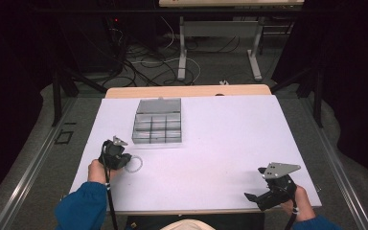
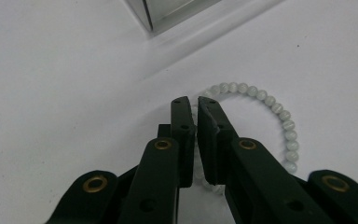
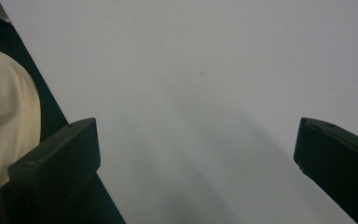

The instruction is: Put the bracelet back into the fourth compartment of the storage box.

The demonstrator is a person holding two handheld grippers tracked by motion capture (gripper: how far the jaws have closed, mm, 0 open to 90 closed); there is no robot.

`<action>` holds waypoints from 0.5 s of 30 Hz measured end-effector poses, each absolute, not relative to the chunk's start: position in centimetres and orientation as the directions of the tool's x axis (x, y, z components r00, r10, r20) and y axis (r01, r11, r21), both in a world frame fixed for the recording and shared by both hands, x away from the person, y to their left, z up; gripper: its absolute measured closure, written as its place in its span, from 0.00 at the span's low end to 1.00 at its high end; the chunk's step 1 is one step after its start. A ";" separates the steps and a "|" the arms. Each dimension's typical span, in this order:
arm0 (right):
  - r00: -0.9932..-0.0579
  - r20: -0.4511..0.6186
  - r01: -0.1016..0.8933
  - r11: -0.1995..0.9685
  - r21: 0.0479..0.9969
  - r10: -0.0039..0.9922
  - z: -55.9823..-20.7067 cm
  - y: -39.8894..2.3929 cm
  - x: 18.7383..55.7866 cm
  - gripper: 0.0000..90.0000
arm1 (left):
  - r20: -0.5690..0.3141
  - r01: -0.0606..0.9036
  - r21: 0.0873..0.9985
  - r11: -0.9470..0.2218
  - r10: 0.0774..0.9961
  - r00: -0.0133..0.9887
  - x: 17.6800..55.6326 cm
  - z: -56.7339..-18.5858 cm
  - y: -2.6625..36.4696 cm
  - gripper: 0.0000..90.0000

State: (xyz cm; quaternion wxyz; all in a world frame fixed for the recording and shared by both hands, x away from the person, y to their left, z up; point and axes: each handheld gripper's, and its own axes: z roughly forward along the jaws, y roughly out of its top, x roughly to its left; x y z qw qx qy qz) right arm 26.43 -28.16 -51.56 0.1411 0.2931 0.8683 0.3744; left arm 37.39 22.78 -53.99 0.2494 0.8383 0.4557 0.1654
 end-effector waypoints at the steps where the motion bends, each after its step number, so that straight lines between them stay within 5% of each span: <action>1: -0.783 -0.021 0.411 0.543 0.733 0.621 -51.6 -28.1 26.4 0.00 | 0.045 0.683 0.571 -0.455 0.848 0.528 37.3 -53.9 22.8 0.95; 15: -0.789 -0.026 0.408 0.554 0.725 0.614 -51.5 -28.2 26.4 0.00 | 0.043 0.644 0.624 -0.443 0.842 0.538 36.7 -52.8 23.0 0.95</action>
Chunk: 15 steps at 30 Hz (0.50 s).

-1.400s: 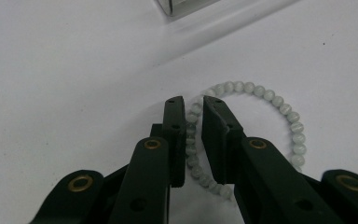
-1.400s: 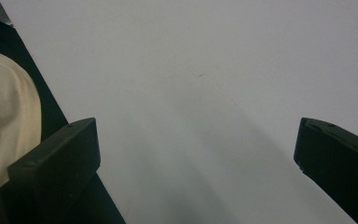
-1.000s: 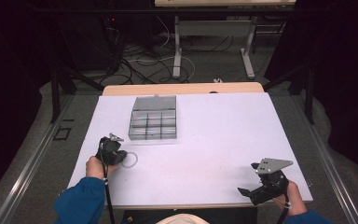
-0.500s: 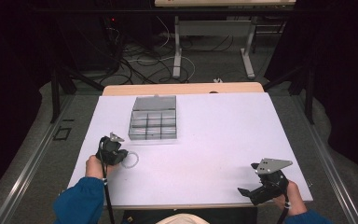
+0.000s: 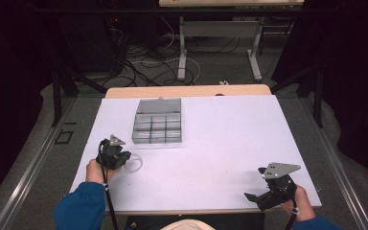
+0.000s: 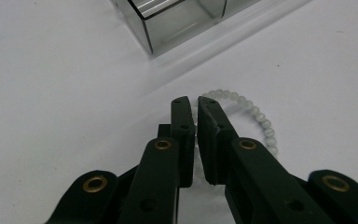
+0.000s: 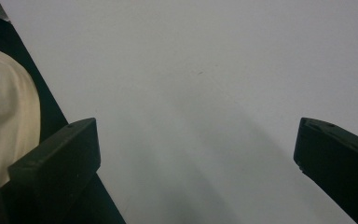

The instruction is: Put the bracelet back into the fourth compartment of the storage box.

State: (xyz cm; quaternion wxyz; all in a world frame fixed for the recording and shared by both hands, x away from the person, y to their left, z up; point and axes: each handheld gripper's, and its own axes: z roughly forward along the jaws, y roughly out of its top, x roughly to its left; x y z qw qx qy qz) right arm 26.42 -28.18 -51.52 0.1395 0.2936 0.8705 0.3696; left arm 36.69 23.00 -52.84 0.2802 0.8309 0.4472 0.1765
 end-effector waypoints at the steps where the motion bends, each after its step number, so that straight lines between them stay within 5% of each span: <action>1: -0.789 -0.026 0.408 0.554 0.725 0.614 -51.5 -28.2 26.4 0.00 | 0.040 0.643 0.626 -0.442 0.841 0.539 36.6 -52.8 23.1 0.95; 15: -0.789 -0.026 0.408 0.555 0.725 0.614 -51.5 -28.2 26.4 0.00 | 0.047 0.608 0.656 -0.447 0.828 0.558 35.9 -51.8 23.1 0.95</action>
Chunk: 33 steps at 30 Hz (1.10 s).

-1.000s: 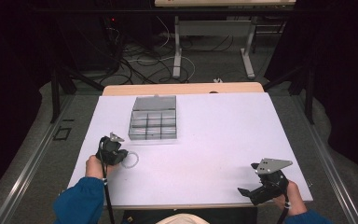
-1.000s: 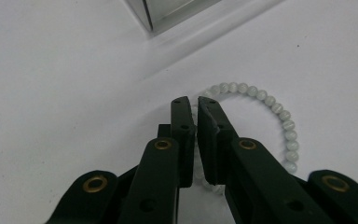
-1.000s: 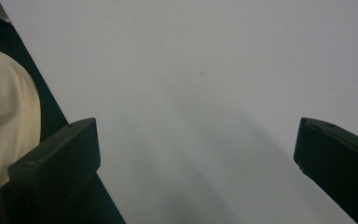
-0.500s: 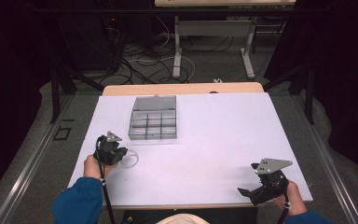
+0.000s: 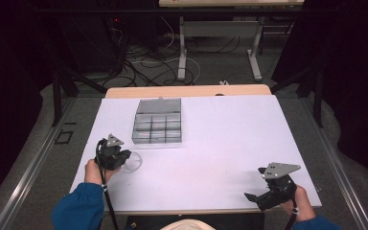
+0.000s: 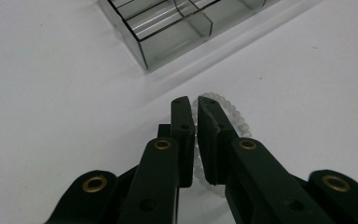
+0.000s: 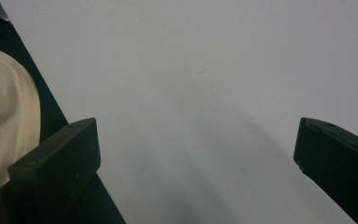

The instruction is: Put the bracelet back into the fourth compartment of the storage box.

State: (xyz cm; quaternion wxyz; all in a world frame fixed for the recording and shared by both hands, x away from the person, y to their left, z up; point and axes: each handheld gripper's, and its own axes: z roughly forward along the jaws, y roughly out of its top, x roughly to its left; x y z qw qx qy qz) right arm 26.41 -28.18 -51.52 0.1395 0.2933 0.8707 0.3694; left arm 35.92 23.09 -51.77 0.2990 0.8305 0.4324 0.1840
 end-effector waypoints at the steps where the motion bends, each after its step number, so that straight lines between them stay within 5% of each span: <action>1: -0.789 -0.026 0.407 0.555 0.725 0.613 -51.5 -28.2 26.4 0.00 | 0.049 0.609 0.653 -0.451 0.827 0.559 35.8 -51.7 23.1 0.95; 33: -0.789 -0.027 0.407 0.555 0.726 0.614 -51.6 -28.1 26.5 0.00 | 0.084 0.533 0.717 -0.449 0.815 0.574 34.6 -50.1 22.5 0.95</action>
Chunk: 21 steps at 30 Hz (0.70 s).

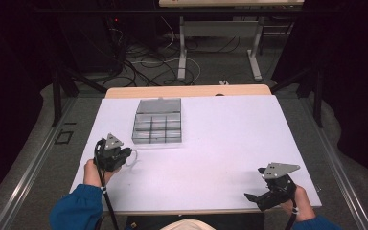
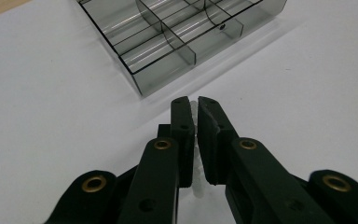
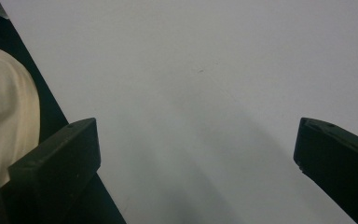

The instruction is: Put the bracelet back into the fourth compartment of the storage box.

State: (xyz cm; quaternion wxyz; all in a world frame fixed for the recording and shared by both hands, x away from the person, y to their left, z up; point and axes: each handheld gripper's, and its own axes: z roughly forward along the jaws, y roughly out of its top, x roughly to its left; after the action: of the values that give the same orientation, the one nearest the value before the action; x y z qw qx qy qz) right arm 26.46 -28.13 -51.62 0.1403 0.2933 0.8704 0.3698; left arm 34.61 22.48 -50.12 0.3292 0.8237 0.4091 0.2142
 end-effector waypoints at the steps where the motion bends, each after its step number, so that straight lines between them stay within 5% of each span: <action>1: -0.788 -0.026 0.408 0.554 0.726 0.615 -51.6 -28.1 26.4 0.00 | 0.084 0.532 0.717 -0.450 0.814 0.575 34.6 -50.1 22.5 0.95; 21: -0.780 -0.023 0.414 0.543 0.731 0.626 -51.7 -28.1 26.4 0.00 | 0.074 0.522 0.722 -0.454 0.801 0.594 34.7 -49.0 21.8 0.95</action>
State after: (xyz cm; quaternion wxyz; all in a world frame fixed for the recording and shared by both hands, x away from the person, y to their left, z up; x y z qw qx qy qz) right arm 26.44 -28.06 -51.69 0.1423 0.2998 0.8667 0.3725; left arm 34.66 21.83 -48.97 0.3365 0.8270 0.3997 0.2075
